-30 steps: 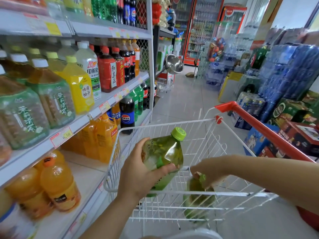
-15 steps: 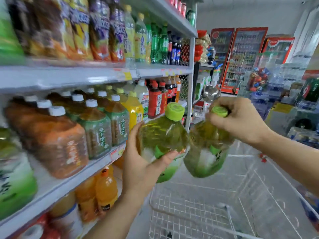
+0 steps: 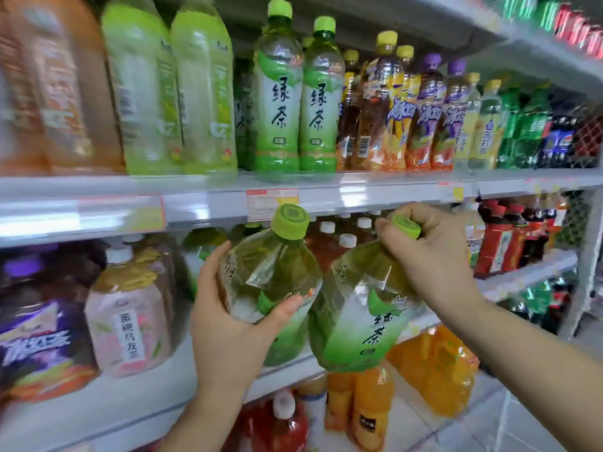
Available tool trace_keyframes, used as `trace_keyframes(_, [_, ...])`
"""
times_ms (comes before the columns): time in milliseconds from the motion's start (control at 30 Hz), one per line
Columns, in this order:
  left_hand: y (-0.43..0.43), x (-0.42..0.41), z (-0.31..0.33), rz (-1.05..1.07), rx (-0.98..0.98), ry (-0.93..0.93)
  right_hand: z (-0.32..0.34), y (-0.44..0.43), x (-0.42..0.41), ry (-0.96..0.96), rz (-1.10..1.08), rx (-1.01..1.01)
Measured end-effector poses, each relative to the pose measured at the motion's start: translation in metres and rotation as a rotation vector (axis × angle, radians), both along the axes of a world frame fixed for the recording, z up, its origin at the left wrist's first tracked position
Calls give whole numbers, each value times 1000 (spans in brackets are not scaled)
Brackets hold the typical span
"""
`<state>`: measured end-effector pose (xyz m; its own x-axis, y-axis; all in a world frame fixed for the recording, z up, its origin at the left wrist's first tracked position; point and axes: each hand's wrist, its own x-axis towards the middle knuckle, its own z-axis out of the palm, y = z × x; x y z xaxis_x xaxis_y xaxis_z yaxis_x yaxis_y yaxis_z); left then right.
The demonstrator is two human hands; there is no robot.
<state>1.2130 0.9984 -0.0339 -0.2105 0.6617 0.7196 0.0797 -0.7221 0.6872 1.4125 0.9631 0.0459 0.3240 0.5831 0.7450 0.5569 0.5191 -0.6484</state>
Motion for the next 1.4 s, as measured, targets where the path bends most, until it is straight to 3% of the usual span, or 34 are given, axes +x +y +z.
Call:
trace_keyframes(467, [60, -39, -55, 236, -251, -21, -45, 30, -74, -11, 186, 11])
trace_keyframes(567, [78, -43, -66, 315, -300, 129, -47, 32, -81, -3, 216, 34])
trace_keyframes(667, [82, -46, -73, 393, -338, 409, -49, 36, -86, -4, 226, 42])
trace_keyframes(800, [81, -62, -76, 467, -251, 630, -47, 42, -98, -16, 223, 62])
trace_keyframes(1000, [41, -90, -52, 107, -20, 273, -37, 61, -130, -37, 242, 123])
trace_keyframes(1067, [34, -87, -55, 3, -3, 364, -35, 72, -141, -77, 208, 145])
trace_keyframes(1167, [43, -82, -71, 79, -53, 569, -42, 93, -150, -163, 165, 148])
trace_keyframes(1300, [58, -83, -100, 216, -51, 638, -71, 111, -150, -496, -51, 203])
trace_keyframes(1400, [63, -82, -110, 343, -59, 615, -84, 114, -154, -634, -126, 204])
